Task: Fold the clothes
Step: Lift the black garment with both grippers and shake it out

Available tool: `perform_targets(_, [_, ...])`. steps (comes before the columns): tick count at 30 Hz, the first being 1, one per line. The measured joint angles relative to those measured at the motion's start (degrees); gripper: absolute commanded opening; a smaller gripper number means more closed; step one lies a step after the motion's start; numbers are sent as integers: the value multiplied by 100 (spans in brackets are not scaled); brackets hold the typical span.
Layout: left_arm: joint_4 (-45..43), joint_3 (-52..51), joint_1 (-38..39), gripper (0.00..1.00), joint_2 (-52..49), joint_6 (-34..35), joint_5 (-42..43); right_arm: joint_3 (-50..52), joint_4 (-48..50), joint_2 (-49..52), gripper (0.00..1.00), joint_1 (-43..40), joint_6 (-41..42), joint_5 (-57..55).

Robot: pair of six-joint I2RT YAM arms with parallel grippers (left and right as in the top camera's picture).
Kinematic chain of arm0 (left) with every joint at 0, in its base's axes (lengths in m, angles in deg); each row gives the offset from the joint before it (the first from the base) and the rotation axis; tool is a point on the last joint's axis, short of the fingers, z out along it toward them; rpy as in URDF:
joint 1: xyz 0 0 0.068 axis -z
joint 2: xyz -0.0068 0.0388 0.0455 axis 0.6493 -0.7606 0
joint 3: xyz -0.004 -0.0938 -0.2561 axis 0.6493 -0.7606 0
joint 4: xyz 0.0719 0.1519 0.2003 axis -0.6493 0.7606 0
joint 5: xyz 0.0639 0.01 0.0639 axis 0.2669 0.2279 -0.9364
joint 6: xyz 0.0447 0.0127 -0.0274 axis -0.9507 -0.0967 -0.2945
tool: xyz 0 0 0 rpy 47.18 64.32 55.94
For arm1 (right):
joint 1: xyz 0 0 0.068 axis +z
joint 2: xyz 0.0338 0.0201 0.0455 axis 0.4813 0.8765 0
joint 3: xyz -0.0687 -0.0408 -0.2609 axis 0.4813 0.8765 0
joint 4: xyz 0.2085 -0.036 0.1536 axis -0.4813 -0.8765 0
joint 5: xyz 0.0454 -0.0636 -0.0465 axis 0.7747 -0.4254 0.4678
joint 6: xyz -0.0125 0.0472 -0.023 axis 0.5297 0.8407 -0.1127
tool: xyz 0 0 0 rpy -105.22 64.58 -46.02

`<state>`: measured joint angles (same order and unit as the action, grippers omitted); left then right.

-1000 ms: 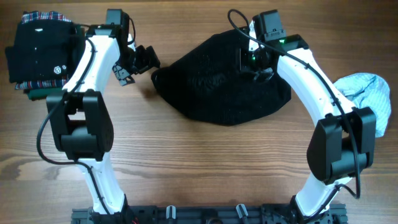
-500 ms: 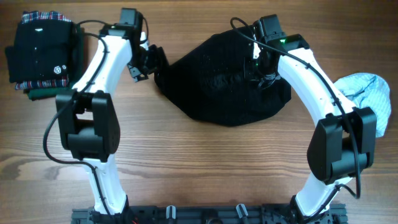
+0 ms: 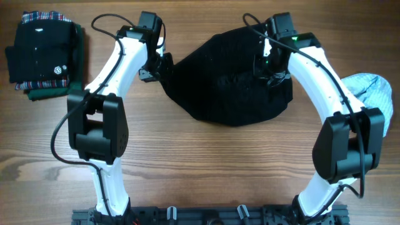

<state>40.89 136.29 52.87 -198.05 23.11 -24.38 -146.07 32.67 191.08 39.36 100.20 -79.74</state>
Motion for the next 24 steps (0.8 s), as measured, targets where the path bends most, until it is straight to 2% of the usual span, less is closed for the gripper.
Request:
perform_targets(4, [-31, 0, 0, 4, 0, -4, -173, -96, -101, 2, 4, -79, -79, 90])
perform_targets(10, [-81, 433, -9, 4, 0, -7, -275, -1167, -612, 37, 4, -179, -330, 199])
perform_targets(17, [-81, 2087, -81, 4, 94, -7, -293, -2741, -1156, 44, 4, -219, -610, 192])
perform_targets(24, [-76, 3751, -81, 4, 599, -7, -450, -4085, -1751, 44, 4, -254, -997, -46])
